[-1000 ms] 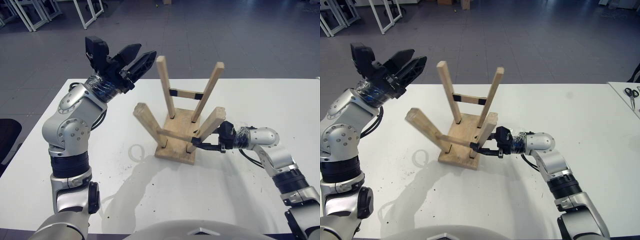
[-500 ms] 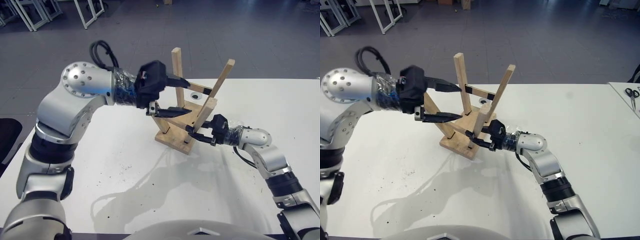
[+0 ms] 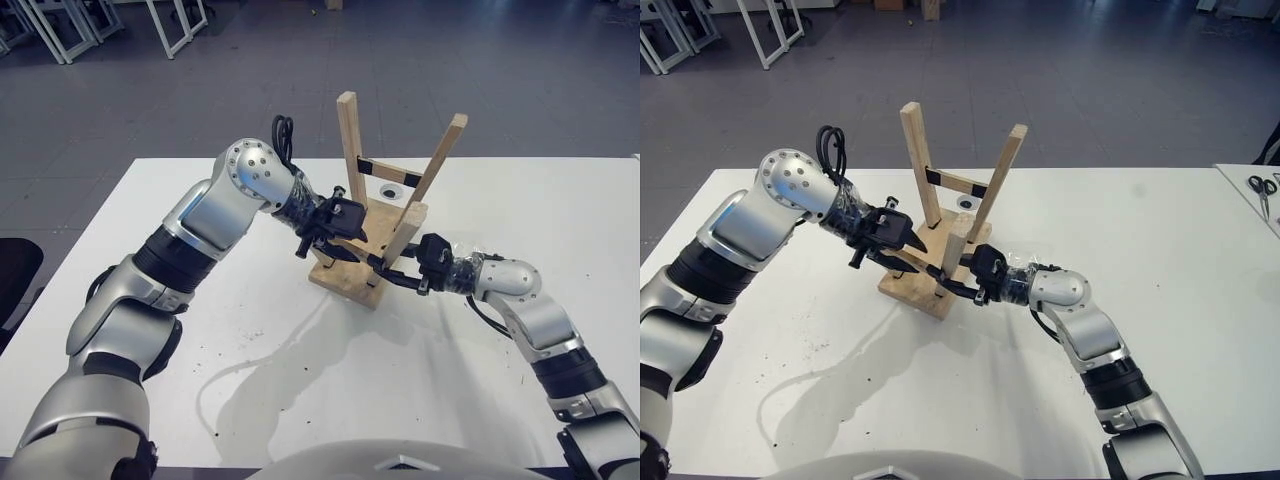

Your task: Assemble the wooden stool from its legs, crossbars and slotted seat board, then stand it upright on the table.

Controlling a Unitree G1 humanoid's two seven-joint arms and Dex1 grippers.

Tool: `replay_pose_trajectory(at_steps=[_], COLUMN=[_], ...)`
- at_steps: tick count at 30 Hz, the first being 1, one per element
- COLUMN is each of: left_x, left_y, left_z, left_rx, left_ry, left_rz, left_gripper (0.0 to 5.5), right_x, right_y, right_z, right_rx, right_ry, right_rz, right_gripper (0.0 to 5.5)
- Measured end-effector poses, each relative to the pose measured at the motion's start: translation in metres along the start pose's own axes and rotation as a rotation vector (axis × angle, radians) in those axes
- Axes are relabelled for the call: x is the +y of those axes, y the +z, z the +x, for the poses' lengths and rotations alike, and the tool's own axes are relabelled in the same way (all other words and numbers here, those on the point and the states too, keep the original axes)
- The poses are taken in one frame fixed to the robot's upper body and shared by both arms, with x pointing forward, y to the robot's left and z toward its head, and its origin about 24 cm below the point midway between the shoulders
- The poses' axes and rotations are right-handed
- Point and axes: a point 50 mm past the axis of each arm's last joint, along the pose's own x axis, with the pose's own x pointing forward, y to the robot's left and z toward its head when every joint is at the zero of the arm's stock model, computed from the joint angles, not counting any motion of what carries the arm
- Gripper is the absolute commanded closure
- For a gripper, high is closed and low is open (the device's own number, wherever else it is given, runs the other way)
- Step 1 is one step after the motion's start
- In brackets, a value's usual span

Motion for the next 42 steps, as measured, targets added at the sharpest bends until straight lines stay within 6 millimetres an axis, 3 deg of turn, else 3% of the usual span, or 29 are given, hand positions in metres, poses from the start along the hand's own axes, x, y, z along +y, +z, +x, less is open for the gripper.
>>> replay_pose_trajectory(at_steps=[4,9,18,27,42], left_x=[0.000,-0.002,0.000,-0.003,-0.004], left_y=[0.002,0.003,0.003,0.006,0.006], left_z=[0.012,0.011,0.010,0.010,0.008], left_rx=[-0.008,0.021,0.009,-0.038,-0.074], left_ry=[-0.035,-0.072,-0.080,-0.091,-0.098], left_rz=[0.020,0.042,0.008,0.008,0.007], left_gripper=[4.80,5.01,5.02,5.02,5.02], right_x=[0.001,0.002,0.006,0.011,0.017], right_y=[0.000,0.001,-0.002,-0.019,-0.031], right_z=[0.000,0.002,-0.001,-0.015,-0.018], right_rx=[0.000,0.009,-0.011,-0.128,-0.218], right_ry=[-0.002,0.006,0.003,0.003,-0.019], right_rz=[0.000,-0.018,-0.032,0.035,0.016], right_gripper=[3.48,3.48,3.48,3.48,3.48])
